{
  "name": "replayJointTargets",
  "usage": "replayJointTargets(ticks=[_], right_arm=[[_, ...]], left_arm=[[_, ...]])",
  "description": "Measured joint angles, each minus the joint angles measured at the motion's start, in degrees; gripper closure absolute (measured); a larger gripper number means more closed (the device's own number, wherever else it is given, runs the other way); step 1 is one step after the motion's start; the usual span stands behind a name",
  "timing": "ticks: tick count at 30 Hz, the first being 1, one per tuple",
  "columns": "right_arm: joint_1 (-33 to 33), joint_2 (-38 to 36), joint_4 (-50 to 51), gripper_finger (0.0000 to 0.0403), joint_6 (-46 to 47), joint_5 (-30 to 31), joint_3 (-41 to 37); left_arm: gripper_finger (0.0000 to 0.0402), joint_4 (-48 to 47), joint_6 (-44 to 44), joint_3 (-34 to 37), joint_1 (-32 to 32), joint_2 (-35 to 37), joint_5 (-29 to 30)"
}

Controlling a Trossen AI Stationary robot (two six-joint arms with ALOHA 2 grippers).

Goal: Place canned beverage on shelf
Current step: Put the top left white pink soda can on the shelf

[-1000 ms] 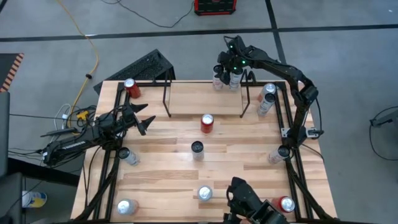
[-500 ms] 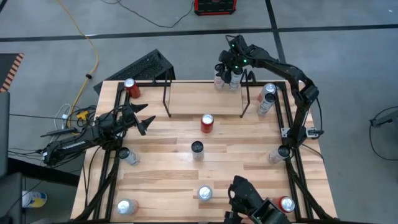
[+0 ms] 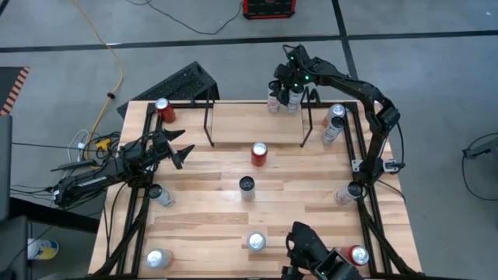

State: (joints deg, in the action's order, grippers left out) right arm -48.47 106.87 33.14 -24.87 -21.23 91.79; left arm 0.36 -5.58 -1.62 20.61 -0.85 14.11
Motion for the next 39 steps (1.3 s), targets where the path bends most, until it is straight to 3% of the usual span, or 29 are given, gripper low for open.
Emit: replayJointTargets(ticks=[39], right_arm=[[1.22, -1.09, 1.65, 0.0110, -0.45, 0.35, -0.22]], left_arm=[[0.0027, -0.01, -0.02, 0.02, -0.01, -0.02, 0.00]])
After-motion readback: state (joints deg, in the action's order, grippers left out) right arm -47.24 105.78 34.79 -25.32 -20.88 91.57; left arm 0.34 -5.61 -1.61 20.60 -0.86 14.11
